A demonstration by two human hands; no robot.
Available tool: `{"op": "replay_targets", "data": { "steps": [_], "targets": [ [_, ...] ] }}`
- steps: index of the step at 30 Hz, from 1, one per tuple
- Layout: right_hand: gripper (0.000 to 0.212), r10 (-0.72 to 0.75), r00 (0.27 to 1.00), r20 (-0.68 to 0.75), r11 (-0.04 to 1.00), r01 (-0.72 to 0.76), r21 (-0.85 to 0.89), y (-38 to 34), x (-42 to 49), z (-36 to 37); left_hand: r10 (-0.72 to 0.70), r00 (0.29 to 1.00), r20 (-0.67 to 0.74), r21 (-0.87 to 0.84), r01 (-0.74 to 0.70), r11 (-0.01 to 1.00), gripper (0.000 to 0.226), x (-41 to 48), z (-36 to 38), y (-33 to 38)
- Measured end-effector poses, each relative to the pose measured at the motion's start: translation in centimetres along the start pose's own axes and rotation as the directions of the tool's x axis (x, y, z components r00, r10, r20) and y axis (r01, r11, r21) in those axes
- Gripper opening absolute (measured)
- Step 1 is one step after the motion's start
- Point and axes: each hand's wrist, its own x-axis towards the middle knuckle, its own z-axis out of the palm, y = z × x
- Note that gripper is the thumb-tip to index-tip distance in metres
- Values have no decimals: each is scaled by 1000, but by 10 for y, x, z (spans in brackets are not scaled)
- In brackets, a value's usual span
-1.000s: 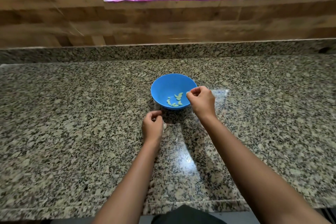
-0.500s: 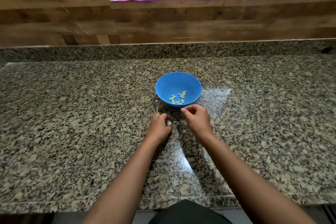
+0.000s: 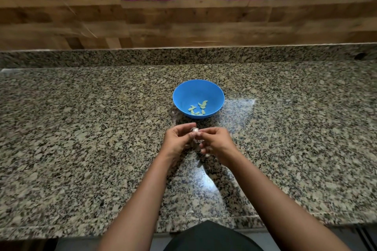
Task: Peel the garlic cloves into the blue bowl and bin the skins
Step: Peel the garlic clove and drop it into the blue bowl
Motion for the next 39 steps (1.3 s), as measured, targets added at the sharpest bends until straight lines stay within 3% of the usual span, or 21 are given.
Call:
{"op": "replay_targets", "data": {
  "steps": [6,11,21,28,34,39],
  "targets": [
    [9,-48,998,29,997,47,55,-5,-4,-1,14,1000,3,21,-14,1000,23,-1,0,6],
    [12,-210,978,-15,968,206,-144,-1,-3,2,-6,1000,31,-62,8,998,22,-3,1,10],
    [15,-341,939,-47,884,303,-356,11,0,5,-73,996,-45,-119,67,991,10,-1,4,8],
    [11,-389,918,-75,829,313,-463,12,2,9,-88,985,-146,-236,52,970,12,0,15,4],
    [10,-428,899,-92,755,300,-583,27,9,10,-102,980,-168,-204,67,977,11,2,19,-3],
    [12,-324,941,-97,839,238,-488,32,14,3,-115,981,-156,-195,84,977,13,2,21,-3]
  ]
}}
